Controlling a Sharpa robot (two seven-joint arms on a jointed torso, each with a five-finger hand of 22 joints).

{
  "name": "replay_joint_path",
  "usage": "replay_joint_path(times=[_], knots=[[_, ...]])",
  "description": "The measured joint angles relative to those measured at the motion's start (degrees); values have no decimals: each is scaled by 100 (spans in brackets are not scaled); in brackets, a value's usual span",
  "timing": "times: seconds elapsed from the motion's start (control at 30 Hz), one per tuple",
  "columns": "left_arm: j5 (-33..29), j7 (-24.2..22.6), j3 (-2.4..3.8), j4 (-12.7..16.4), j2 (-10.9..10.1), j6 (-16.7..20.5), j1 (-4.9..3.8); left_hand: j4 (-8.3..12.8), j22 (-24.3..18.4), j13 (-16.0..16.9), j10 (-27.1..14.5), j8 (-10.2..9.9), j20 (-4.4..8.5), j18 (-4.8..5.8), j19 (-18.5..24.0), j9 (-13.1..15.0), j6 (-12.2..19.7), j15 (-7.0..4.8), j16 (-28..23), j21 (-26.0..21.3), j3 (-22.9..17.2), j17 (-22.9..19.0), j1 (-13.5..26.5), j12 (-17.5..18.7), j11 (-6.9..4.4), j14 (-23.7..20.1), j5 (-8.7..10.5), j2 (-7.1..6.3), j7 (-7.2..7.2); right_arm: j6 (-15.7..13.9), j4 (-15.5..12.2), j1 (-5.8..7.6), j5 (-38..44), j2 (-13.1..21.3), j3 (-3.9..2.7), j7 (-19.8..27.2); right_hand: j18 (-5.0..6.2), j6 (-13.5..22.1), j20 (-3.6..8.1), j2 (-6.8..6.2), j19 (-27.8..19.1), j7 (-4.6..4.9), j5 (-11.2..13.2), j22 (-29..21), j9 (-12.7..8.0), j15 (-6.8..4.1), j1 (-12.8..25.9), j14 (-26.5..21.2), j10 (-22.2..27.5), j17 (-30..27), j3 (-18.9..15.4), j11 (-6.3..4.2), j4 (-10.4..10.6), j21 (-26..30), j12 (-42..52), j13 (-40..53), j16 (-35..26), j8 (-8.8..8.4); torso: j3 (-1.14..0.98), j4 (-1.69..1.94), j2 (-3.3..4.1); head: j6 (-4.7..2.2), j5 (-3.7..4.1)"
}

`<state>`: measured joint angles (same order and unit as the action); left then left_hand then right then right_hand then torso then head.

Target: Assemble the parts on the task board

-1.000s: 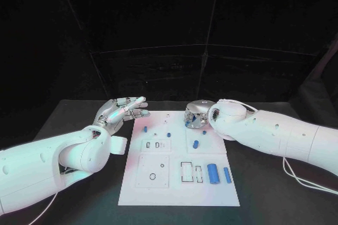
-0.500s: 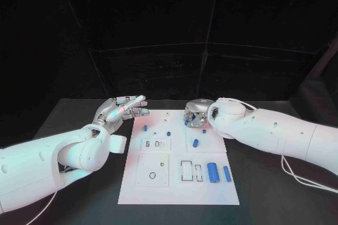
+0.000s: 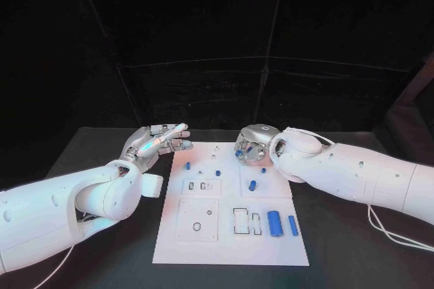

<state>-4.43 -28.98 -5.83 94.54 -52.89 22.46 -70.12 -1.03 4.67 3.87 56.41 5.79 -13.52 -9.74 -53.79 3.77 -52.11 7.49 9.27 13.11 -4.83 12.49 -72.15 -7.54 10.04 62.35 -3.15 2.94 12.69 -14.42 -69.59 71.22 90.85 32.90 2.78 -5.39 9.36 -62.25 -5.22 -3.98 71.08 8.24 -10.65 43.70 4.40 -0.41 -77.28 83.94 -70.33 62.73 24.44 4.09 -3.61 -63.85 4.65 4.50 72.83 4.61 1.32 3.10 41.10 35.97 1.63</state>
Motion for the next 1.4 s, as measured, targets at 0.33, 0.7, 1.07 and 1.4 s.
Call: replay_joint_path(times=[0.33,0.7,1.07,1.4], knots=[[1,12,0,-5,12,-23,-6,0,-6,0,0,0,0,0,0,0,0,0,0,0,0,5,0,0,0,0,0,0,0,-550,281,5,-85,-376,-4,-193,0,0,0,0,0,0,0,-10,-1,0,0,0,0,-21,0,0,0,0,0,-1,0,-1,-2,9,4,-26,-15],[1,25,0,-37,59,-52,-7,0,-5,0,0,0,0,1,0,0,0,0,0,0,0,5,0,0,0,0,0,0,0,-666,917,5,-122,-988,-4,-260,0,2,0,-1,0,-1,1,7,-10,0,1,0,0,-8,18,0,18,-23,-12,-1,0,-3,-3,14,10,-38,-26],[1,35,0,-37,72,-68,-16,0,-4,0,0,0,0,1,0,1,0,0,-23,0,0,10,0,0,0,0,0,0,0,-485,1315,5,-135,-1295,-5,-251,0,4,0,-1,-1,-1,1,31,-26,0,1,0,1,12,31,0,32,-45,-29,-8,0,-19,-6,14,25,-46,-71],[2,42,0,-35,85,-80,-22,0,-4,0,0,0,0,1,0,1,0,0,-22,0,0,10,0,0,0,0,0,0,0,-316,1470,5,-138,-1445,-5,-236,0,5,0,-19,-1,-1,2,31,-33,0,19,0,1,20,31,0,32,-45,-29,-8,0,-20,-4,12,27,-17,-81]])
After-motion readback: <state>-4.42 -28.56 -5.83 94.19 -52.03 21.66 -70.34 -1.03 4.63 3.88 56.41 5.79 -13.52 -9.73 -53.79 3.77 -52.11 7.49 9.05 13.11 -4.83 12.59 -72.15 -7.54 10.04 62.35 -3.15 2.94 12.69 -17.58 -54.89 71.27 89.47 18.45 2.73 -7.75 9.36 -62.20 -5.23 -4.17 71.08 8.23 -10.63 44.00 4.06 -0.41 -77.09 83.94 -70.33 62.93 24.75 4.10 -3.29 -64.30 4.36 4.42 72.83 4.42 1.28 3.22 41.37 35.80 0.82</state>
